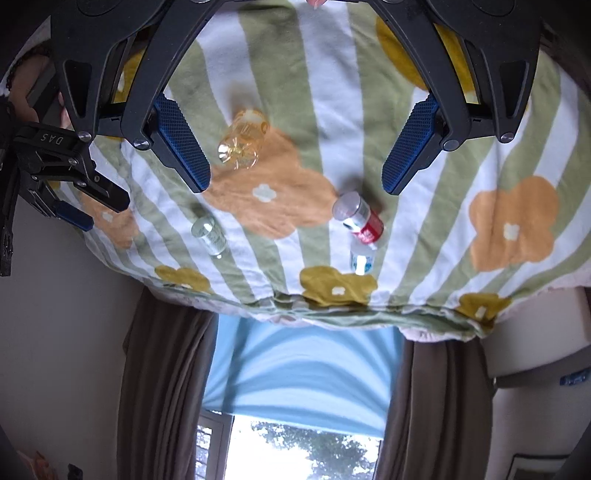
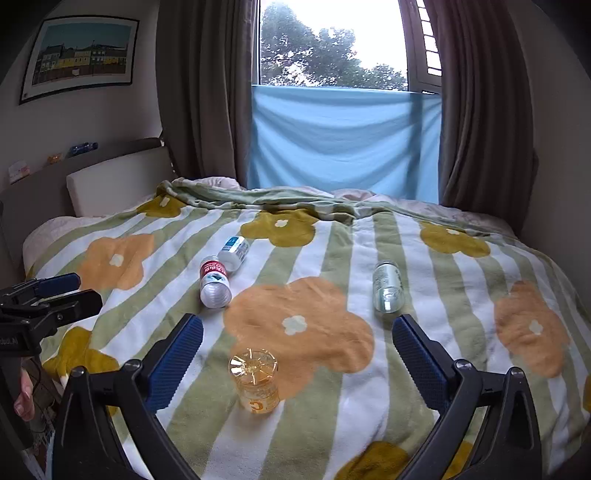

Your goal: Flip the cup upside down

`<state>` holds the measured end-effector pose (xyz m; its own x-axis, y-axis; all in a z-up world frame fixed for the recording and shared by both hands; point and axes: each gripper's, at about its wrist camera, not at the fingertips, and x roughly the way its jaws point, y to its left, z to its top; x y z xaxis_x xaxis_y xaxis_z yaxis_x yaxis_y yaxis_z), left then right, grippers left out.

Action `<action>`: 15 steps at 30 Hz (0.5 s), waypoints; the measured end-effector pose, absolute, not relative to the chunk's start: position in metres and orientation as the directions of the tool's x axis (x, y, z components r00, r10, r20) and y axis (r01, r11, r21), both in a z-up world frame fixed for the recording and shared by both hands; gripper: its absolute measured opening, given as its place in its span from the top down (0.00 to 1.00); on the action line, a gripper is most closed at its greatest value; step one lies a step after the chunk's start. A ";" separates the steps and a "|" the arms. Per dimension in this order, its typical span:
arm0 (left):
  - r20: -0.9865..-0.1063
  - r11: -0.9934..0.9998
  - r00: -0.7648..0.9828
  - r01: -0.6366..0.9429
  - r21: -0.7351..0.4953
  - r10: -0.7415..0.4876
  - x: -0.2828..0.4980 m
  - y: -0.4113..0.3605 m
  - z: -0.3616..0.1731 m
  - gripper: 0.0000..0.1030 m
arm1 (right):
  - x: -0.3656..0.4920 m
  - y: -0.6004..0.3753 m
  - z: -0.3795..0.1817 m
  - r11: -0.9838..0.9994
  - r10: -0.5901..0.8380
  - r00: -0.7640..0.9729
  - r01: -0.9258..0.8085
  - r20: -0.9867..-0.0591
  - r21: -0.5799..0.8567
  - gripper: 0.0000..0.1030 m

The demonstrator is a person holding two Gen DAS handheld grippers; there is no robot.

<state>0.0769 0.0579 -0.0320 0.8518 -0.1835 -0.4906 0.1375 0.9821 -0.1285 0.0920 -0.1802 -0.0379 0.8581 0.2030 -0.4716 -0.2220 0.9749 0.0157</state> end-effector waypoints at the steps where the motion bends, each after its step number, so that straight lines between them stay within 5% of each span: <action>1: -0.459 0.985 0.872 0.131 -0.110 -0.167 0.072 0.056 -0.024 0.09 | 0.084 -0.185 -0.029 0.982 0.173 0.874 -0.187 -0.454 0.013 0.01; 8: -0.350 0.990 0.928 0.099 -0.104 -0.130 0.045 0.052 -0.010 0.00 | 0.038 -0.201 0.003 0.999 0.023 0.943 -0.038 -0.333 -0.038 0.01; 15: -0.348 0.994 0.932 0.082 -0.073 -0.102 0.034 0.049 -0.014 0.00 | 0.021 -0.206 0.012 1.000 0.002 0.963 -0.007 -0.269 -0.021 0.01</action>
